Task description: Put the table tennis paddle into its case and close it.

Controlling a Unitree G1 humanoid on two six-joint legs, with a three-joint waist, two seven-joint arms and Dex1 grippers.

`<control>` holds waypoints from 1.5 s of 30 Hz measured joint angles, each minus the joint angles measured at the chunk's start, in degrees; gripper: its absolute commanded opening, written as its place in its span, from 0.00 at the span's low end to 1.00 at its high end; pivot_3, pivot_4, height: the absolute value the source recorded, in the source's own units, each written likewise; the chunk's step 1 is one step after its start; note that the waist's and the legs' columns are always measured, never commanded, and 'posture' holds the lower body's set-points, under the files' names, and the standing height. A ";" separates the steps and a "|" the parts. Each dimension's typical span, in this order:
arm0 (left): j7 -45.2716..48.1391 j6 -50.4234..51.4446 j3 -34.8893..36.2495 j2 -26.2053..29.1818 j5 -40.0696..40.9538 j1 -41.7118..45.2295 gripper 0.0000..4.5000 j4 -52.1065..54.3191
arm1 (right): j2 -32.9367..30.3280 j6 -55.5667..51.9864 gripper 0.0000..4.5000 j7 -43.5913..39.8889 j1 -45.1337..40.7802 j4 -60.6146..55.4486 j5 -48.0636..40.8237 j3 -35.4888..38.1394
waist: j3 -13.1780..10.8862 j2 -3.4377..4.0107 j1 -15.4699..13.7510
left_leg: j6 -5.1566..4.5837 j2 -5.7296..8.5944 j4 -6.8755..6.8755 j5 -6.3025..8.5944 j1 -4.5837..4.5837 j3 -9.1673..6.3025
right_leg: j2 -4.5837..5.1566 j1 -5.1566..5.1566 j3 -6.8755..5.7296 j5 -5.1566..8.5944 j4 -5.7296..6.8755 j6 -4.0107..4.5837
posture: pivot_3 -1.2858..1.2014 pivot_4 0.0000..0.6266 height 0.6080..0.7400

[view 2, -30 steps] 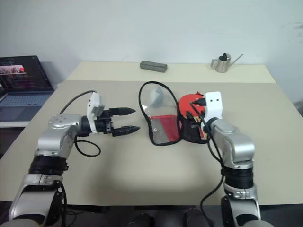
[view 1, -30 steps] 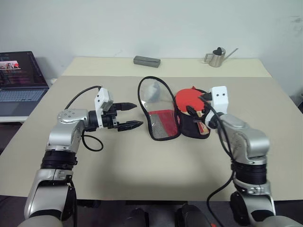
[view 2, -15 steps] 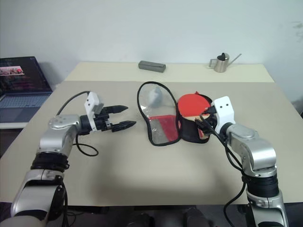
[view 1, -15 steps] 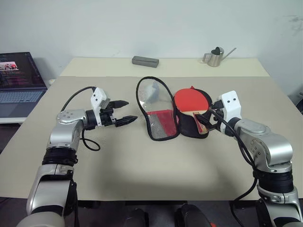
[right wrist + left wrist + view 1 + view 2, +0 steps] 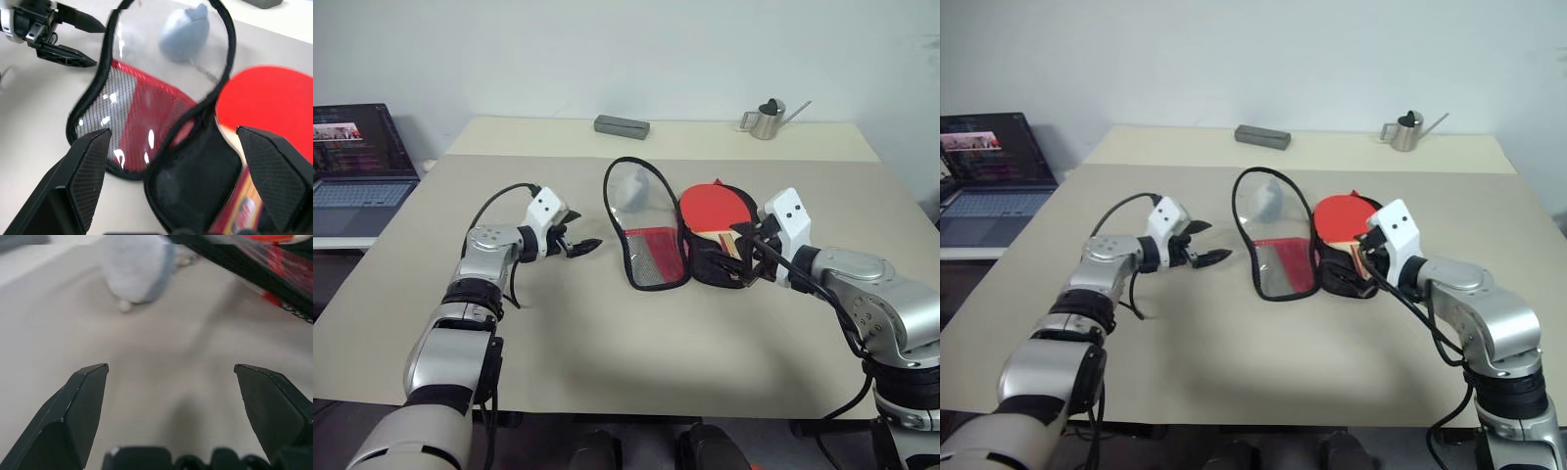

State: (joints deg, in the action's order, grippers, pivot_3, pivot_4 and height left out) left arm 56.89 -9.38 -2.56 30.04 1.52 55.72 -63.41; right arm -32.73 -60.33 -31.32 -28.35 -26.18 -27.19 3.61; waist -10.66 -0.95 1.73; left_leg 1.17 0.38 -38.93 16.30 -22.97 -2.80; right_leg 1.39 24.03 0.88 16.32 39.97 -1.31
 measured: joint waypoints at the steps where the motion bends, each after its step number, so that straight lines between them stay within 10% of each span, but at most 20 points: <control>1: -0.05 -0.53 -0.39 -0.31 -0.59 0.56 1.00 -1.12 | -0.22 -0.21 1.00 0.07 0.36 -0.04 -0.20 0.29 | 0.00 0.00 0.13 | 0.00 -0.01 0.00 0.00 0.00 0.01 | -0.02 0.01 0.01 0.00 0.01 0.00 | 0.52 0.24 1.00; 32: -10.09 -2.67 0.82 -27.66 -7.62 18.51 1.00 -14.17 | 1.44 -22.82 1.00 12.90 11.33 -24.70 -17.99 26.86 | -0.01 -0.07 0.07 | -0.01 0.04 0.01 -0.01 0.06 0.04 | -0.05 -0.04 0.08 0.00 0.08 -0.01 | 0.52 0.24 1.00; 45: -0.63 -2.46 7.15 -23.32 -2.88 18.07 1.00 -13.53 | 1.82 -23.28 1.00 16.92 2.46 -14.47 -16.85 21.79 | -0.01 -0.06 0.26 | -0.03 0.02 0.01 -0.02 0.10 0.07 | -0.08 -0.02 0.10 0.00 0.13 0.00 | 0.52 0.24 1.00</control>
State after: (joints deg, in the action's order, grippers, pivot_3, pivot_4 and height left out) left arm 56.26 -11.84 4.59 6.71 -1.36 73.79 -76.95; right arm -30.91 -83.61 -14.40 -25.89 -40.64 -44.04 25.40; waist -10.67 -1.01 1.99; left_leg 1.15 0.40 -38.92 16.28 -22.88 -2.73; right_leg 1.31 24.01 0.97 16.32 40.10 -1.31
